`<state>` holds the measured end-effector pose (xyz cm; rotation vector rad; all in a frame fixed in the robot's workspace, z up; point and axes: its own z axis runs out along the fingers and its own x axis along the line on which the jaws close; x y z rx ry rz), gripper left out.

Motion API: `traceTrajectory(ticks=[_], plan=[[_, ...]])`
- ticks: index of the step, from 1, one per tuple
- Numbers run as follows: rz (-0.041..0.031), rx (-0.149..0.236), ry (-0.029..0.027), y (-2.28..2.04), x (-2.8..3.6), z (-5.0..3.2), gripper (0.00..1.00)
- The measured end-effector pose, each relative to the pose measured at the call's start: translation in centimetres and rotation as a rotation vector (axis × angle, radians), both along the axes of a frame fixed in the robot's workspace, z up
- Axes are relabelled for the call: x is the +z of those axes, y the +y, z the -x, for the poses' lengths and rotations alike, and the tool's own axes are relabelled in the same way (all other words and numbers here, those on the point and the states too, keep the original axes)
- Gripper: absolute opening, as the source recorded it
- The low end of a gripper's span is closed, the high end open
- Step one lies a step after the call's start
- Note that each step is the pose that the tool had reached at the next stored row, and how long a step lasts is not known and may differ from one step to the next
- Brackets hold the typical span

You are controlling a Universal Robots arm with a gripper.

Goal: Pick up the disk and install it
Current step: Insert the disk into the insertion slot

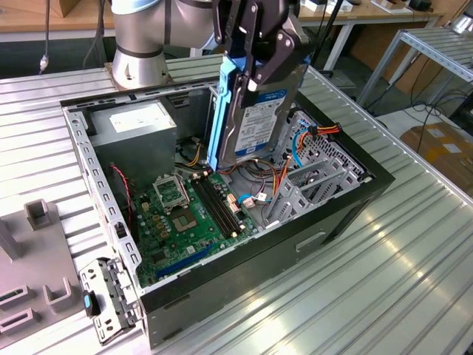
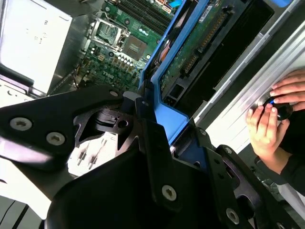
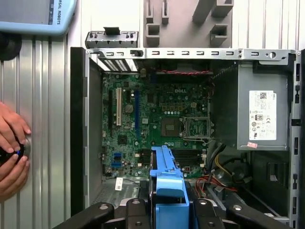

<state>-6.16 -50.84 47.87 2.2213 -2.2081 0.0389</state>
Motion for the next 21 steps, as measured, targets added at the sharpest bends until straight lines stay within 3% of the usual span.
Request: traceTrajectory(ticks=[3, 10, 17, 21], plan=[[0.0002, 0.000, 0.0001, -0.47, -0.08, -0.48, 0.37], [0.0001, 0.000, 0.0000, -0.91, -0.28, -3.05, 0.37], [0.0001, -0.001, 0.0000, -2.65, -0.53, -3.36, 0.37], [0.0002, -0.002, 0.0001, -2.88, -0.70, -4.18, 0.37]])
